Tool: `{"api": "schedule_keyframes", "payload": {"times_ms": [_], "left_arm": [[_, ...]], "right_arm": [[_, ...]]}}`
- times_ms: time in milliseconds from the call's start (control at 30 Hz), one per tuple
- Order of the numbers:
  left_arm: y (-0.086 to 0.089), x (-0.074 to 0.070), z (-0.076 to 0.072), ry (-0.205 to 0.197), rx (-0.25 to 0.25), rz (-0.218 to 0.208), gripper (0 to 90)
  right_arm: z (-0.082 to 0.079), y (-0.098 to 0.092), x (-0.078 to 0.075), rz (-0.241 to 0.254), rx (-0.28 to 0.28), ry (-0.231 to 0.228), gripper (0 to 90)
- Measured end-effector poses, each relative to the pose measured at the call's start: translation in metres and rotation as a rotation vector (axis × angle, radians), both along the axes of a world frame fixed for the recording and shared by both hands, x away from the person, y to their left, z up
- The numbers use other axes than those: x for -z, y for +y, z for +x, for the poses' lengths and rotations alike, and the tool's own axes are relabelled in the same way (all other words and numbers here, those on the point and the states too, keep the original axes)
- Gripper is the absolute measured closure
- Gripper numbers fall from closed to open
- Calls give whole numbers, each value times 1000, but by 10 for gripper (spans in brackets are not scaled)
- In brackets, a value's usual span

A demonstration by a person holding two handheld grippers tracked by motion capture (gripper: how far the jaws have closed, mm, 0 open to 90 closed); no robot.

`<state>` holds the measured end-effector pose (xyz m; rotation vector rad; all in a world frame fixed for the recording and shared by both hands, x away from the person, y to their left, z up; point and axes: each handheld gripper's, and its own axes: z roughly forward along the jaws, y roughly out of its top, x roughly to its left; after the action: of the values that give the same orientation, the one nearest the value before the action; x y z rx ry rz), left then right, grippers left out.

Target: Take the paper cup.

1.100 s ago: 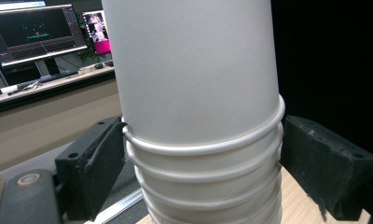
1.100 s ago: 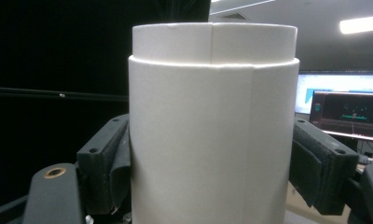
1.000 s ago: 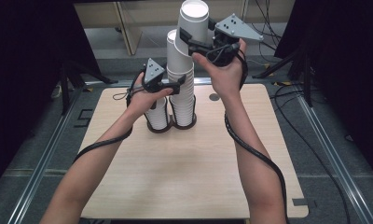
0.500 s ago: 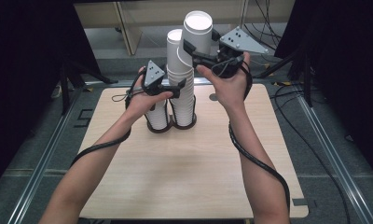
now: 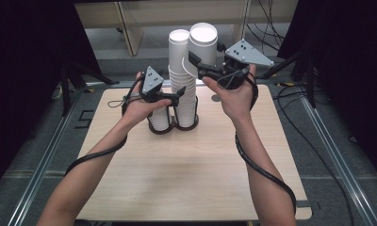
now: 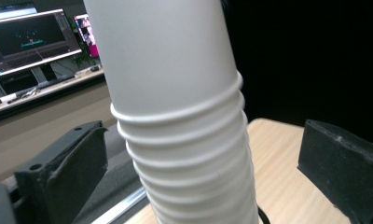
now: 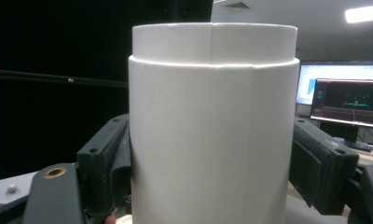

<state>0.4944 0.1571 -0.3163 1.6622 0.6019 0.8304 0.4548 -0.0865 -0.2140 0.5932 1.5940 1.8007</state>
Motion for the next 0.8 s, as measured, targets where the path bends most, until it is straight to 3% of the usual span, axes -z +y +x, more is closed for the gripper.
{"api": "schedule_keyframes", "payload": {"times_ms": [233, 267, 467, 800], "left_arm": [[4, 6, -18, 0, 19, 9, 0], [5, 6, -20, -2, 25, 6, 0], [8, 11, -39, -8, 47, -1, 0], [11, 27, -65, -4, 72, 16, 0]], "right_arm": [[-9, 0, 10, -1, -12, 28, 230], [-9, -1, 12, -13, -5, 10, 230], [-17, -1, 27, -9, -18, 57, 230], [-24, 0, 54, -36, -23, 90, 229]]}}
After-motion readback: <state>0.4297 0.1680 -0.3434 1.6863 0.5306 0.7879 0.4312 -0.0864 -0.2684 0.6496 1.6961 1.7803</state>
